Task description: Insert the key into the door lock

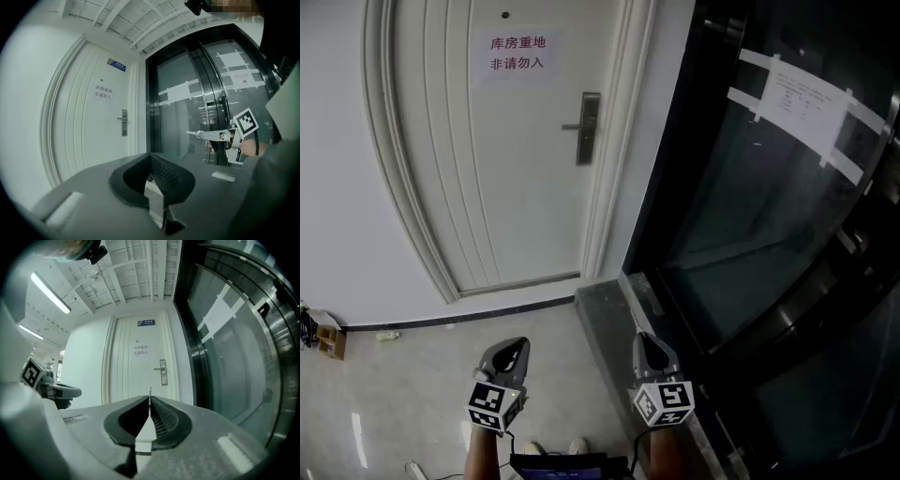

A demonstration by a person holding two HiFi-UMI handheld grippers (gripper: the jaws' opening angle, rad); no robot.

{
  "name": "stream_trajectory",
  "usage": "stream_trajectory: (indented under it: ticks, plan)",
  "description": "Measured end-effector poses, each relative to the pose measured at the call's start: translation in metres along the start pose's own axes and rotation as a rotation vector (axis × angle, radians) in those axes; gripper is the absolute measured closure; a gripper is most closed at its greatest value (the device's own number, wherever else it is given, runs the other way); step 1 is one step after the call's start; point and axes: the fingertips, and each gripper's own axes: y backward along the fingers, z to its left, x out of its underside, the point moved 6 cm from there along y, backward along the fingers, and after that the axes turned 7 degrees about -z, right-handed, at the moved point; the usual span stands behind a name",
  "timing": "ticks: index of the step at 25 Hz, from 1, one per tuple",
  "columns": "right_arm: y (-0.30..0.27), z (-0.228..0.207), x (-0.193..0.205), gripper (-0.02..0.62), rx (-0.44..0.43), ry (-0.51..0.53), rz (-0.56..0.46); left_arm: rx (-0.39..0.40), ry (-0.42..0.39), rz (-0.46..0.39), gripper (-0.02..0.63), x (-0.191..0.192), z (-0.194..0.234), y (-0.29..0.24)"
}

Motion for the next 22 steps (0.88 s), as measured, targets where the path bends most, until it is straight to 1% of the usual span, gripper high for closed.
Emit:
stream_trajectory:
  ticks: [3,7,11,17,22]
  plan:
    - [0.001,-0.011,-0.002,0.584,-0.006,-0.02,-0.012,-0.001,0.0,-0.005,0.604,0.0,-0.008,-0.007]
    - [0.004,-0.026,-0.002,0.584,-0.02,-0.014,-0.013,-0.002,-0.01,-0.008,0.604,0.0,-0.022,-0.015]
    - [0.006,-0.038,-0.001,0.584,-0.044,-0.001,-0.007,-0.034,-0.006,-0.011,0.604,0.002,-0.031,-0.016]
    - [-0.002,-0.046,0.005,0.584,-0.07,-0.003,0.006,-0.061,-0.014,0.008,0.604,0.006,-0.032,-0.025]
    - [-0.025,-0.052,0.012,0.584,-0.074,0.0,0.012,-0.06,-0.028,0.015,0.604,0.007,-0.022,-0.045]
